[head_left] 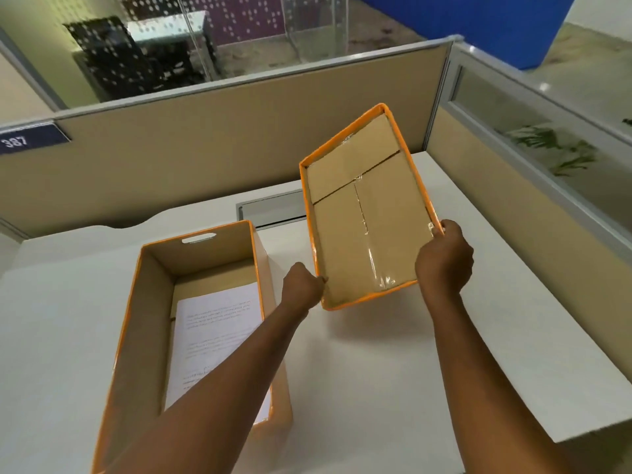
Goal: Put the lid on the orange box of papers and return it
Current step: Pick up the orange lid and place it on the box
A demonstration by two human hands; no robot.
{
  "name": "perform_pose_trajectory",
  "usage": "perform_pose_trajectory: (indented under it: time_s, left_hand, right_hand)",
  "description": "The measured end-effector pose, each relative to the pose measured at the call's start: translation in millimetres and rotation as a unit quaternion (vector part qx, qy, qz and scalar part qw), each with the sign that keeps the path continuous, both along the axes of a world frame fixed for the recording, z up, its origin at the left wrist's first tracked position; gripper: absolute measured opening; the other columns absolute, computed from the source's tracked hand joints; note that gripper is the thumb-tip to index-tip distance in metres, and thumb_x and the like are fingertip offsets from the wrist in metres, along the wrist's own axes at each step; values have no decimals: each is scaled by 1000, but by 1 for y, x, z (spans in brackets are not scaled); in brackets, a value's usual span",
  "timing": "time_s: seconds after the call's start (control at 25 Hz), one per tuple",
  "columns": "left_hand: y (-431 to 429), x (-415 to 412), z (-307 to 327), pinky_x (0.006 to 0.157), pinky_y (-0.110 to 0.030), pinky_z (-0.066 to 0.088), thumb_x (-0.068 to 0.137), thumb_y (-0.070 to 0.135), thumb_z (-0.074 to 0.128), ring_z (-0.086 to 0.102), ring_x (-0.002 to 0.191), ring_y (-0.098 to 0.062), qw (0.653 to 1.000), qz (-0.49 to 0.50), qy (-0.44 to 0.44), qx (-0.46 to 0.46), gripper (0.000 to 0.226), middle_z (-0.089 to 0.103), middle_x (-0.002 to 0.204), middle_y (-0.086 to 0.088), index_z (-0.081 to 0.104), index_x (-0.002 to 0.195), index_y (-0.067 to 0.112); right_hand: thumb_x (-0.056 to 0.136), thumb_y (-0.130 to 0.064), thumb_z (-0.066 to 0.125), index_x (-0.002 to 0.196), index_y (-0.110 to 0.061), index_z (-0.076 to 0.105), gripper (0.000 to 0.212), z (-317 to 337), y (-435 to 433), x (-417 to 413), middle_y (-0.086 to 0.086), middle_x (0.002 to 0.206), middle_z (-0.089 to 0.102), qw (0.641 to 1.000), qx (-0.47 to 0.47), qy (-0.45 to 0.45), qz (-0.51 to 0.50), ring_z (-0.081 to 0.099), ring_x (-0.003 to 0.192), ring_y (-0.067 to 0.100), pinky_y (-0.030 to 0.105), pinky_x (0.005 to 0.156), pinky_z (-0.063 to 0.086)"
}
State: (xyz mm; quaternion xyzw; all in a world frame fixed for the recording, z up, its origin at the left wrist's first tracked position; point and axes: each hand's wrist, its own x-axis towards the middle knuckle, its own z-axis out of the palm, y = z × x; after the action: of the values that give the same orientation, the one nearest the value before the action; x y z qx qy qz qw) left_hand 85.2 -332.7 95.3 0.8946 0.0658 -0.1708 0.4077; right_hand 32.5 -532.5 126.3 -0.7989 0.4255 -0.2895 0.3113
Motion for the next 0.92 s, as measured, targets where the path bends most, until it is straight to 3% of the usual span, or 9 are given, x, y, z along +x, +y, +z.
perform_pose_trajectory:
  time_s: [0.12, 0.24, 0.36, 0.4, 0.48, 0.6, 0.76, 0.84, 0.92]
  left_hand:
    - [-9, -11, 41, 64, -27, 44, 87, 45, 62, 51, 75, -18, 995, 3, -34, -91, 32, 50, 80, -3, 48, 84, 16]
    - [-23, -22, 90, 68, -33, 57, 82, 57, 60, 67, 83, -26, 973, -16, 11, -230, 46, 62, 87, -11, 57, 78, 11]
    - [-37, -37, 123, 74, -39, 59, 73, 65, 64, 65, 99, -34, 954, -59, 76, -285, 65, 61, 110, -11, 57, 111, 12]
    - [-40, -42, 129, 73, -39, 57, 72, 63, 67, 65, 95, -31, 950, -69, 79, -296, 64, 61, 106, -11, 56, 111, 12]
    - [-37, -49, 136, 64, -34, 51, 73, 46, 76, 61, 74, -25, 949, -38, 38, -311, 46, 54, 80, -12, 51, 90, 12]
    - [-11, -50, 140, 50, -26, 46, 75, 11, 75, 55, 61, -23, 946, 75, 14, -314, 29, 48, 72, -14, 49, 89, 9]
    - [53, -49, 146, 56, -31, 56, 76, -4, 64, 63, 72, -28, 918, 118, 33, -378, 17, 62, 89, -18, 53, 86, 5]
    - [99, -46, 144, 67, -43, 57, 77, 0, 66, 64, 91, -34, 912, 90, 56, -395, 35, 63, 109, -17, 52, 108, 12]
    - [129, -42, 144, 63, -44, 58, 78, 6, 68, 66, 97, -35, 912, 28, 79, -401, 52, 65, 115, -12, 46, 122, 22]
  right_hand:
    - [93, -4, 45, 110, -4, 58, 21, 23, 23, -18, 20, 100, 70, 997, -69, -35, 10, 65, 90, 39, 36, 64, 44]
    - [94, -16, 49, 118, -2, 56, 29, 41, 49, -40, 20, 109, 68, 991, -120, -32, 40, 65, 96, 37, 46, 77, 55]
    - [90, -21, 55, 121, 0, 55, 37, 51, 87, -60, 21, 109, 68, 985, -151, -50, 67, 66, 93, 37, 46, 79, 53]
    - [89, -19, 57, 119, 1, 57, 36, 53, 103, -67, 20, 104, 70, 980, -163, -73, 84, 67, 89, 35, 43, 76, 53]
    - [88, -17, 58, 115, 1, 60, 33, 57, 136, -80, 17, 95, 72, 967, -186, -118, 127, 69, 83, 31, 39, 74, 54]
    - [81, -12, 70, 119, -1, 59, 41, 64, 163, -89, 14, 99, 72, 951, -189, -156, 187, 69, 88, 28, 37, 78, 55]
    - [81, -45, 63, 130, -18, 47, 58, 70, 181, -99, -1, 121, 63, 917, -53, -190, 346, 60, 101, 9, 25, 87, 49]
    - [82, -57, 53, 126, -23, 47, 56, 67, 186, -98, -5, 122, 62, 914, 7, -217, 342, 57, 100, 6, 21, 83, 45]
    - [84, -61, 45, 126, -22, 44, 57, 62, 169, -89, 2, 128, 58, 944, 33, -162, 286, 58, 106, 18, 29, 84, 45]
